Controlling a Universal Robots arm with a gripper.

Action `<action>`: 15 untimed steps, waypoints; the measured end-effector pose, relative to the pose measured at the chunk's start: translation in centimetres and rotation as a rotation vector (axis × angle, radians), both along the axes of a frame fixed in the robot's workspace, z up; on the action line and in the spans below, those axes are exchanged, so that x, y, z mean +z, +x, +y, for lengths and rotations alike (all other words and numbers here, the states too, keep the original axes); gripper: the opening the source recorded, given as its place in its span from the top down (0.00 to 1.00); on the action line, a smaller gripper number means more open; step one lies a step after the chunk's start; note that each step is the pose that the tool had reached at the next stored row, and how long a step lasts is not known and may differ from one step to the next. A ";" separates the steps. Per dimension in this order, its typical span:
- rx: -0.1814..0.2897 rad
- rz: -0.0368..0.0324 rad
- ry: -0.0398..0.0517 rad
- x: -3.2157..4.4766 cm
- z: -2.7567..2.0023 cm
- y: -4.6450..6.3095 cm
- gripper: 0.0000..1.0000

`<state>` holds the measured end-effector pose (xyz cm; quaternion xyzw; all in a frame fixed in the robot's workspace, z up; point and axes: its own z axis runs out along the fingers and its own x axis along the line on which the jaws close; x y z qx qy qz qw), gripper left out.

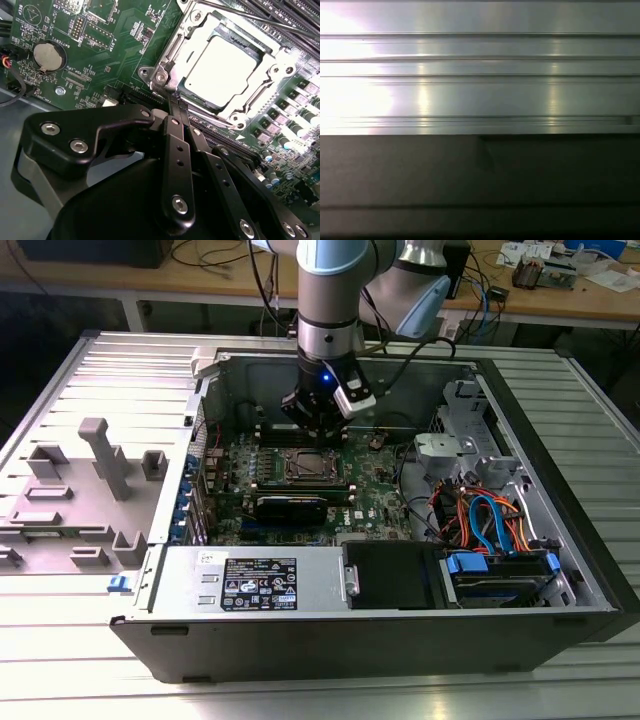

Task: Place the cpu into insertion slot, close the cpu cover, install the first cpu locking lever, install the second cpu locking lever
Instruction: 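Install the first cpu locking lever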

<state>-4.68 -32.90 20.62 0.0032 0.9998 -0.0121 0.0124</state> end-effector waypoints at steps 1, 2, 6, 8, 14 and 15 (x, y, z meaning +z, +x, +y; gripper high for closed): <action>0.000 0.0000 0.0000 -0.01 -0.01 0.0 0.89; 0.000 0.0000 -0.0001 -0.01 -0.03 0.0 0.89; 0.000 0.0001 -0.0003 -0.06 -0.07 0.0 0.89; 0.000 0.0003 -0.0006 -0.11 -0.08 0.0 0.89; 0.000 0.0000 0.0010 -0.35 -0.07 0.1 0.89; 0.000 0.0001 0.0016 -0.36 -0.08 0.1 0.89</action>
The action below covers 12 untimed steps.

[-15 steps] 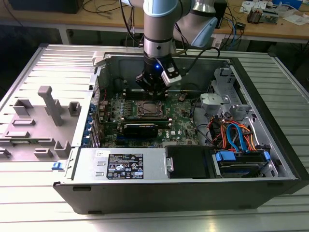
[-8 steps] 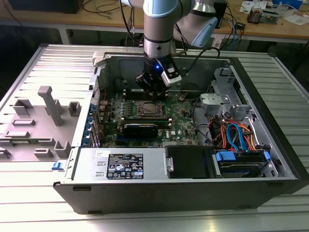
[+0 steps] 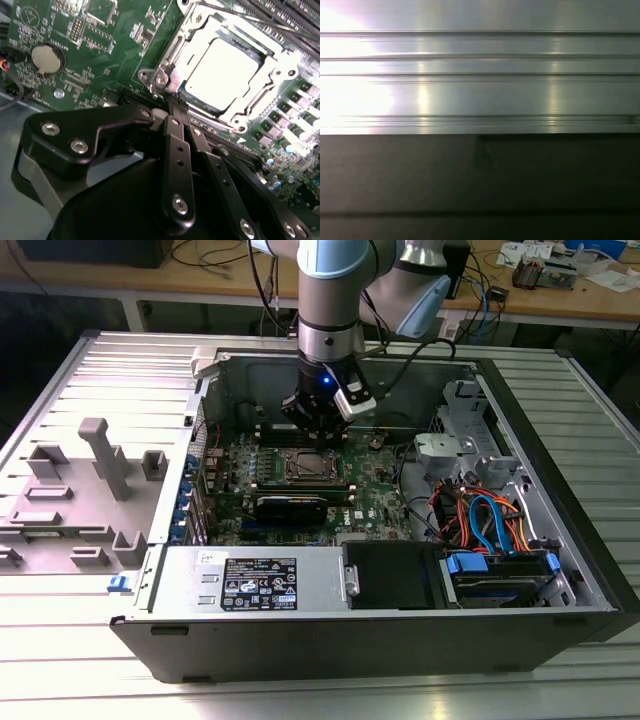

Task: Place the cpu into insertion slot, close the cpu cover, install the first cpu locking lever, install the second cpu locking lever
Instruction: 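Install the first cpu locking lever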

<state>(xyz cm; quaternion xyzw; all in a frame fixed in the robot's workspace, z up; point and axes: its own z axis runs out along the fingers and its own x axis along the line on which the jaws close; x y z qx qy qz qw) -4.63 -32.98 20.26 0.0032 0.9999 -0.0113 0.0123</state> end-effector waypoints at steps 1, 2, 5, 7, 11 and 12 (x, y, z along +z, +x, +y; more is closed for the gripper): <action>0.000 0.0002 0.0016 0.01 -0.01 0.0 0.89; 0.000 0.0004 0.0041 0.01 -0.01 0.0 0.89; 0.000 0.0003 0.0128 0.00 0.00 0.0 0.89; 0.000 0.0001 0.0145 0.01 0.01 0.0 0.89; 0.000 0.0002 0.0142 0.38 0.00 0.0 0.89; 0.000 0.0002 0.0143 0.45 0.00 0.0 0.89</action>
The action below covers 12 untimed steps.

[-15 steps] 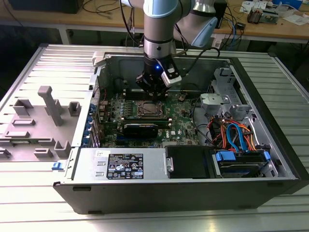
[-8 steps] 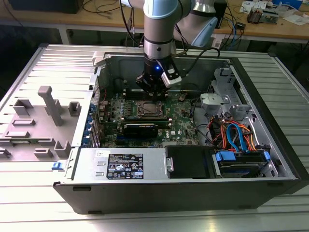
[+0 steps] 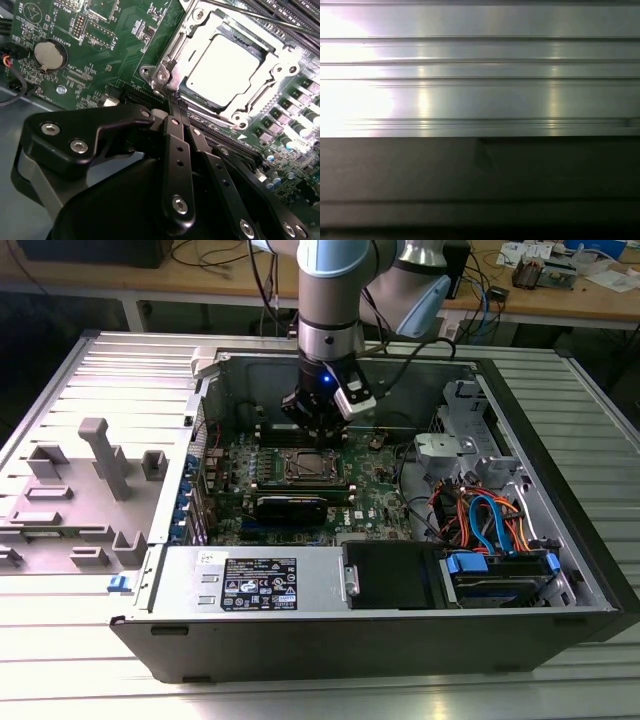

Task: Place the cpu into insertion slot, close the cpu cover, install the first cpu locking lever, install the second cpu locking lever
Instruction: 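Install the first cpu locking lever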

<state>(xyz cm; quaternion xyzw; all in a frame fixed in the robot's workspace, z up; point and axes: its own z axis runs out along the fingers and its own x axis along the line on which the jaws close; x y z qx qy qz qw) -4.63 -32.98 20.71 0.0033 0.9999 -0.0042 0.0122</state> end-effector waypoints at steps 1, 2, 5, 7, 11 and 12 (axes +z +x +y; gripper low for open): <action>0.000 0.0000 -0.0001 0.05 0.00 0.0 0.89; 0.000 -0.0001 0.0000 0.05 -0.01 0.0 0.89; 0.000 0.0008 -0.0006 0.07 -0.24 0.0 0.89; 0.000 0.0017 -0.0010 0.07 -0.45 0.0 0.89; 0.000 0.0031 -0.0083 0.06 -0.60 0.0 0.89; 0.000 0.0029 -0.0083 0.06 -0.60 0.0 0.89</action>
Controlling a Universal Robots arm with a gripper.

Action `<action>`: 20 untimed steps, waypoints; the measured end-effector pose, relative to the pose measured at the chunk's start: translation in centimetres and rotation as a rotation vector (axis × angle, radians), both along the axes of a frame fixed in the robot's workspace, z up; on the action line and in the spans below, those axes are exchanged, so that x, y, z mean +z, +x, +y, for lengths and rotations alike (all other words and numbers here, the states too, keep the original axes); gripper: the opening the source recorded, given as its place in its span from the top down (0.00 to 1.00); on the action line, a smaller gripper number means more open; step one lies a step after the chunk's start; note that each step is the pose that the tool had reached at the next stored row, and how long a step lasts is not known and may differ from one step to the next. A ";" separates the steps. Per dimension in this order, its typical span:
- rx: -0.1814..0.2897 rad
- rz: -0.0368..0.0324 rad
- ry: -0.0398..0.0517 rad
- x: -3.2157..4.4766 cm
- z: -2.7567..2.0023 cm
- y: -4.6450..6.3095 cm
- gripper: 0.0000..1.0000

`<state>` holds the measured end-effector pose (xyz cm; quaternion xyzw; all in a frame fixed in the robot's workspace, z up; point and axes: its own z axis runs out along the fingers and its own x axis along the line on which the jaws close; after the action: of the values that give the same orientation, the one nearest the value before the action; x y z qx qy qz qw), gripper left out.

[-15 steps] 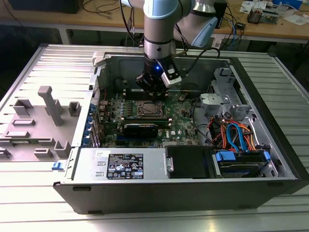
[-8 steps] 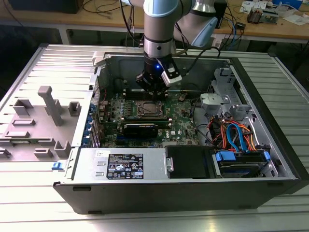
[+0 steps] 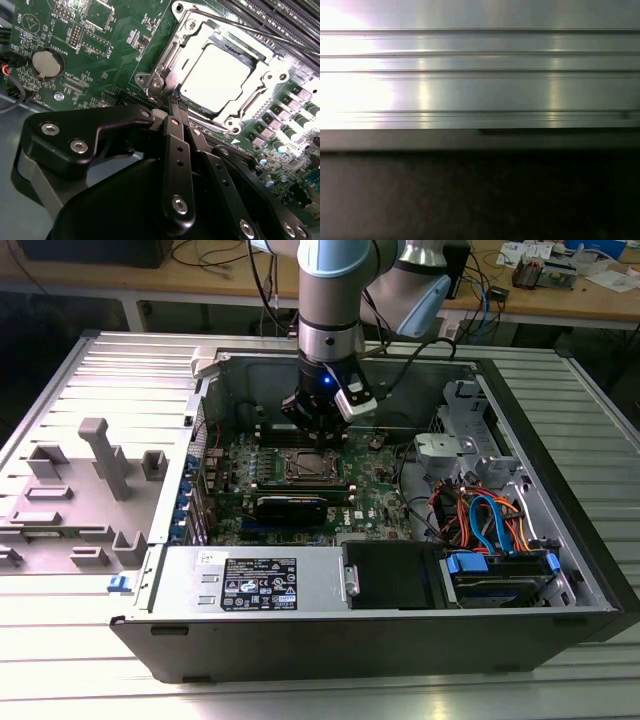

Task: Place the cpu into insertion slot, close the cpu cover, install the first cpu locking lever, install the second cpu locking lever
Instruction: 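Install the first cpu locking lever, then install the second cpu locking lever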

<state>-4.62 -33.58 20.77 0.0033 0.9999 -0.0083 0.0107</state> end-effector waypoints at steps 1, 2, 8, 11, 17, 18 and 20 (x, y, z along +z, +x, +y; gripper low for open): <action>0.000 -0.0001 0.0001 0.00 0.00 0.0 0.89; 0.000 0.0001 0.0001 -0.01 0.00 0.0 0.89; 0.000 0.0003 0.0001 -0.01 0.00 0.0 0.89; 0.000 0.0003 0.0001 -0.01 0.00 0.0 0.89; 0.000 0.0003 -0.0006 -0.01 -0.39 0.0 0.89; 0.000 0.0002 -0.0010 -0.01 -0.48 0.0 0.89; 0.000 0.0004 -0.0040 0.10 -0.56 0.0 0.89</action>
<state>-4.62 -34.14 20.87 0.0033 0.9999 -0.0103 0.0105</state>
